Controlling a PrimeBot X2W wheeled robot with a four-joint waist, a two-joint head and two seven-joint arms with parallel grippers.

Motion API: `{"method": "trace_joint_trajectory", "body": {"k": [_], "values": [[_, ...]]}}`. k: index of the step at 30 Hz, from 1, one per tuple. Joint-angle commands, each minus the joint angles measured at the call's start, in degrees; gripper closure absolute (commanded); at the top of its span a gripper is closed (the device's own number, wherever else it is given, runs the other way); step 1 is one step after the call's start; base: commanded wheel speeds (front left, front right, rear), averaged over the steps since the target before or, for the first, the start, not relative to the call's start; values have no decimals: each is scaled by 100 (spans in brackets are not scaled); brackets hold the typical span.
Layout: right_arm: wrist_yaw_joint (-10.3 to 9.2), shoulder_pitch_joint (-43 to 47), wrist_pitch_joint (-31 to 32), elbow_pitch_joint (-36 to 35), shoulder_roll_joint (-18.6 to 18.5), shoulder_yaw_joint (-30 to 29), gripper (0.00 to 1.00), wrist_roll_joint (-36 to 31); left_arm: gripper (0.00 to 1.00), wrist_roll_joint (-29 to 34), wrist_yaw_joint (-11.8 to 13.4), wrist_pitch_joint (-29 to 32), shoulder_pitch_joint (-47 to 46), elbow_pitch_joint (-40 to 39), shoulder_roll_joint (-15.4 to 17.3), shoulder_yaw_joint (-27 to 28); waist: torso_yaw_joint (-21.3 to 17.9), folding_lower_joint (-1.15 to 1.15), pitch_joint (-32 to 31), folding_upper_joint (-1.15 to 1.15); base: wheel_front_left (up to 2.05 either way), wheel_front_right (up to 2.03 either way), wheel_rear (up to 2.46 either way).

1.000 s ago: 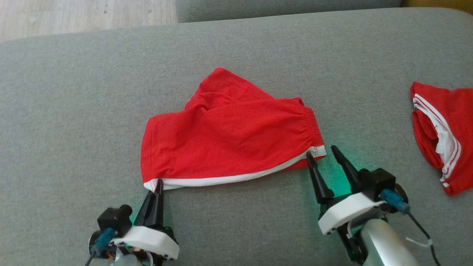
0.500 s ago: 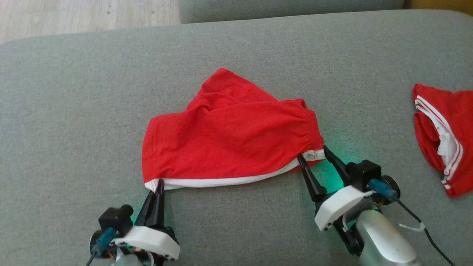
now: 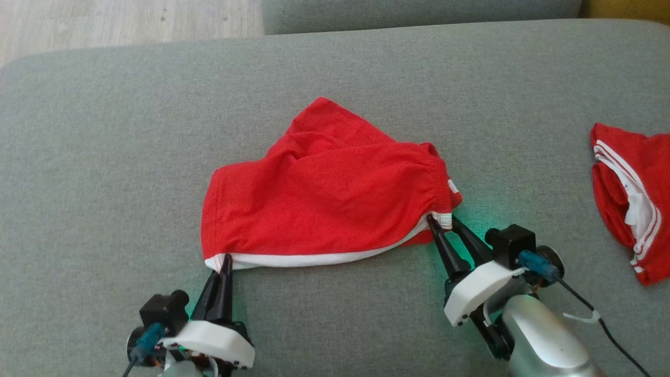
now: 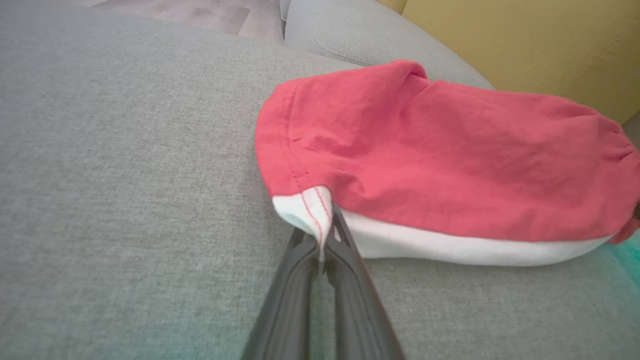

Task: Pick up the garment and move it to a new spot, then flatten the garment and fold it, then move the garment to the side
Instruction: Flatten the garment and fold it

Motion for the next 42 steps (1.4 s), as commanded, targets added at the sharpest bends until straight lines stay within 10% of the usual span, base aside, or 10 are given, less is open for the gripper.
{"method": "trace_joint_trajectory", "body": {"k": [1,5,15,29,42], "values": [[-4,-102,-63,-203,-16,119,65,27,100,21,10,-31,-136,-167,29,184,-9,0,-16,0,0,0,0],[-4,9,-63,-321,-81,133,100,-2,100,23,10,-31,-94,-170,29,199,-39,0,-81,0,0,0,0],[-4,89,-63,-1025,-31,17,100,345,100,174,10,-31,-325,-731,205,284,-68,0,-399,0,0,0,0],[-4,-1710,462,-2790,-1120,235,100,2161,100,305,10,393,-2981,-2243,2290,-207,-123,0,-1083,0,0,0,0],[-4,-3281,1066,-2334,-1441,612,100,2088,100,402,75,712,-4316,-1351,2416,-578,-123,0,-73,0,0,0,0]]}}
